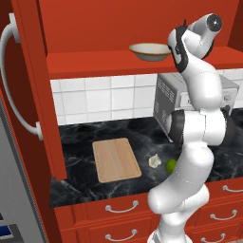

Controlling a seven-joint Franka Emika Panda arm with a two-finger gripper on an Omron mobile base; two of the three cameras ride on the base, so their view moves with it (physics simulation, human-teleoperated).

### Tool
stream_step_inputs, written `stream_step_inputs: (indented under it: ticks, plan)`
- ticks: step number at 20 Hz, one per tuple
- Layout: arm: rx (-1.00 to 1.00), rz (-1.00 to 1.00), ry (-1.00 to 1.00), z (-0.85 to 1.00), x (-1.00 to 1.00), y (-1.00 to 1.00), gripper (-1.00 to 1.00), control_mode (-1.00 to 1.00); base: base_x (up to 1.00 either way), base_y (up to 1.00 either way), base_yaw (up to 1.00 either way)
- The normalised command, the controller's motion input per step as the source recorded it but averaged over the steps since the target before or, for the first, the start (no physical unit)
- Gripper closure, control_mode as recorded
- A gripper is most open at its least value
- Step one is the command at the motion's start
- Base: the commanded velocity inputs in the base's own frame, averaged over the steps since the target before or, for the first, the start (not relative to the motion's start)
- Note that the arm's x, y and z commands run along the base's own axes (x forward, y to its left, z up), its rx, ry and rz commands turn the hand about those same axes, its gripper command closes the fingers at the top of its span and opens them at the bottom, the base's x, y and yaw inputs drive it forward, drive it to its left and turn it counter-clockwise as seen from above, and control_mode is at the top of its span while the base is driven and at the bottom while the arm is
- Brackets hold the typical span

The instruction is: Open the cabinet. Place the bowl and condiment on the counter. Then place the lime and garlic on the cutting board.

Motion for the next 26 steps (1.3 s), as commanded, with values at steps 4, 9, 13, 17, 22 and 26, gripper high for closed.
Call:
stream_step_inputs:
  ticks: [4, 9, 13, 17, 22, 26]
  plan:
    - [-0.07, 0.0, 0.0, -0.03, 0.2, -0.03, -1.0, -1.0, 0.0, 0.0, 0.0]
    - [-0.06, 0.0, 0.0, -0.03, 0.17, -0.07, -1.0, -1.0, 0.0, 0.0, 0.0]
    - [-0.04, 0.0, 0.0, -0.03, 0.17, -0.08, -1.0, -1.0, 0.0, 0.0, 0.0]
    - [-0.03, 0.0, 0.0, -0.04, 0.19, -0.08, -1.0, -1.0, 0.0, 0.0, 0.0]
    - [-0.02, 0.0, 0.0, -0.03, 0.2, -0.08, -1.0, -1.0, 0.0, 0.0, 0.0]
    - [-0.01, 0.0, 0.0, -0.01, 0.19, -0.07, -1.0, -1.0, 0.0, 0.0, 0.0]
